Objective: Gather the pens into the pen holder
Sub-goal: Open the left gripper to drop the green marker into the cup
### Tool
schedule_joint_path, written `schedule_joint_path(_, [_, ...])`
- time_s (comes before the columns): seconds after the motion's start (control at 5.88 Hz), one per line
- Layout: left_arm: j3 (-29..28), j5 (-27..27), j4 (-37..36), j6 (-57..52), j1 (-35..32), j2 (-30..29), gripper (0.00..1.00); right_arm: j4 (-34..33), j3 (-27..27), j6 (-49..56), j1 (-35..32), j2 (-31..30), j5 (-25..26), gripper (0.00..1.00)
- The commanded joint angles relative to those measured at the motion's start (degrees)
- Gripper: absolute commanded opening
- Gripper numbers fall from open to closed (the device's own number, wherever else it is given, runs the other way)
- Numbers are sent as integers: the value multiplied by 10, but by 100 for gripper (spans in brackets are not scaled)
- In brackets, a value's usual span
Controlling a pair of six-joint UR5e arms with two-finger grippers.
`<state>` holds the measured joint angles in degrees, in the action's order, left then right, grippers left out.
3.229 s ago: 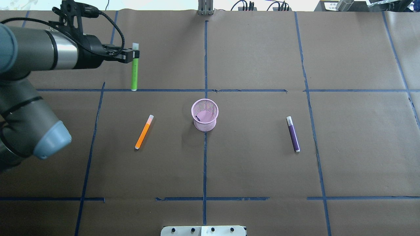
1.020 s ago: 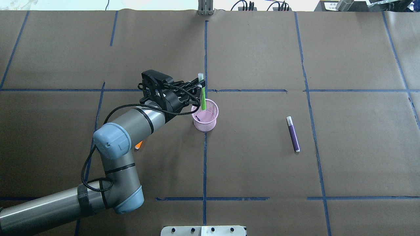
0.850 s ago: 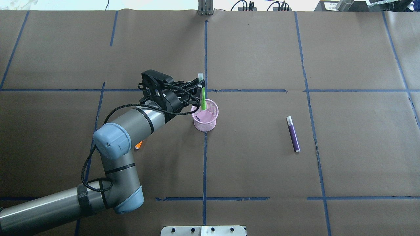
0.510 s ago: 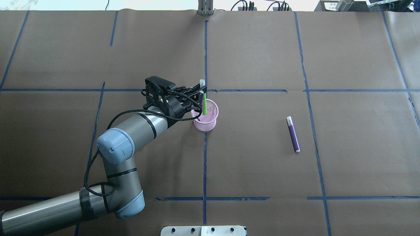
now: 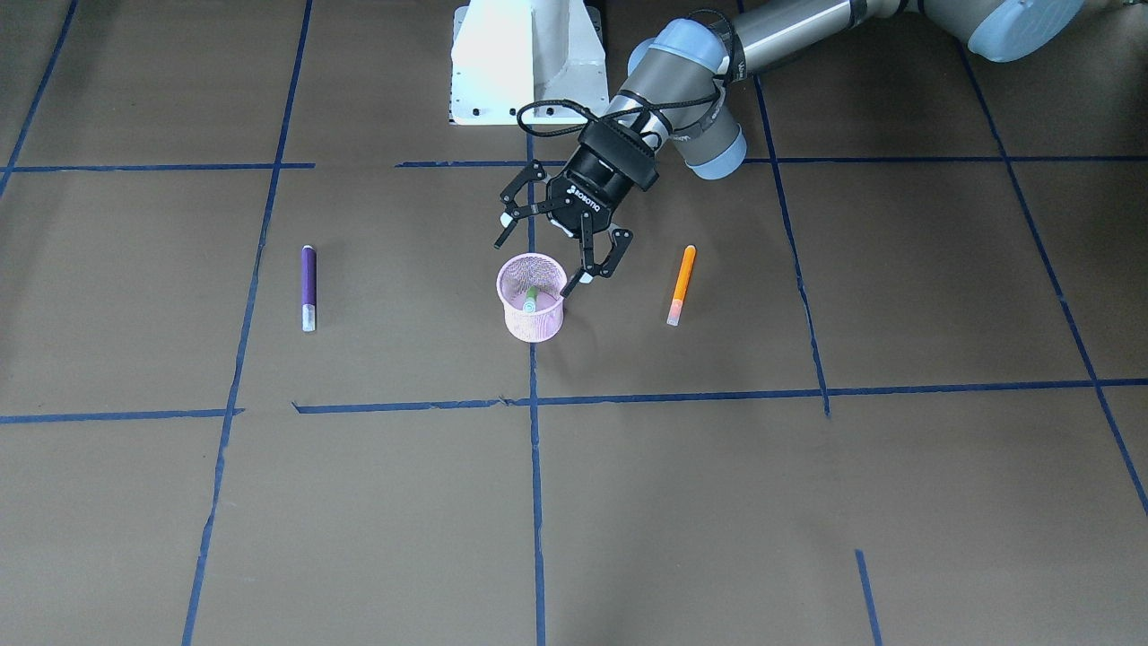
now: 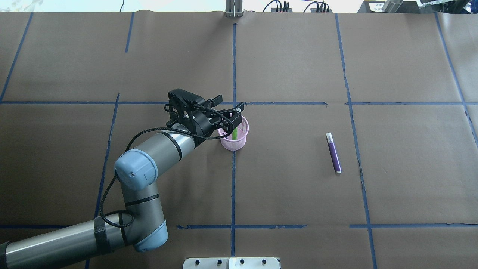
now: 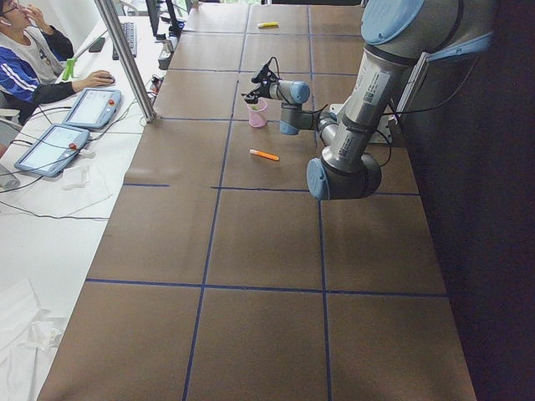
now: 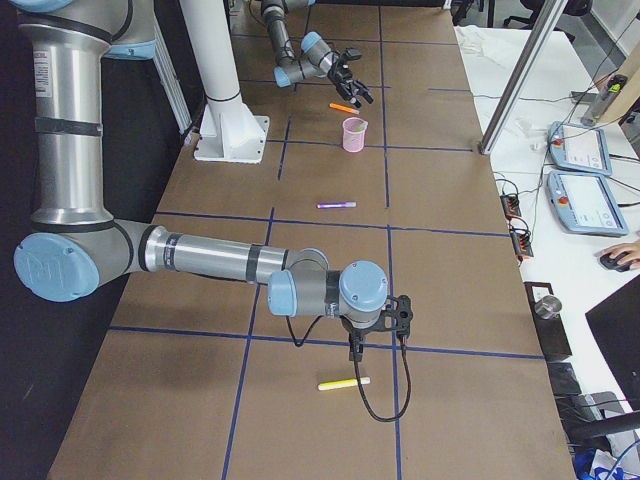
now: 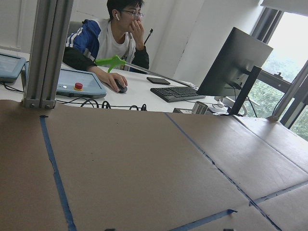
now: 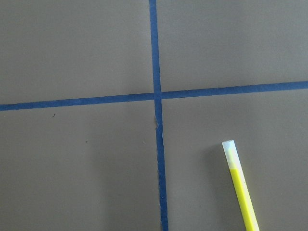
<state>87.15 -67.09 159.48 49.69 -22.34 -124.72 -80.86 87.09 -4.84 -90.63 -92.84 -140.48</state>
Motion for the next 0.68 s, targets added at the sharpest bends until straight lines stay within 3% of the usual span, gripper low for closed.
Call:
schedule_joint_path(0.0, [127,-83,-178,-17,-46,5,100,4,-17,31,9,1,2,100])
schedule_joint_path(0.17, [177,-115,-251,-16,-81,25,100,4,-19,56,12,1,22,100])
schedule_joint_path(0.34, [174,-176,-254,-17,-125,45,100,10,-45,108,12,5,44,100])
schedule_joint_path(0.51, [167,-236,-256,-17,-156,72,100,76,-117,120,12,19,44,100])
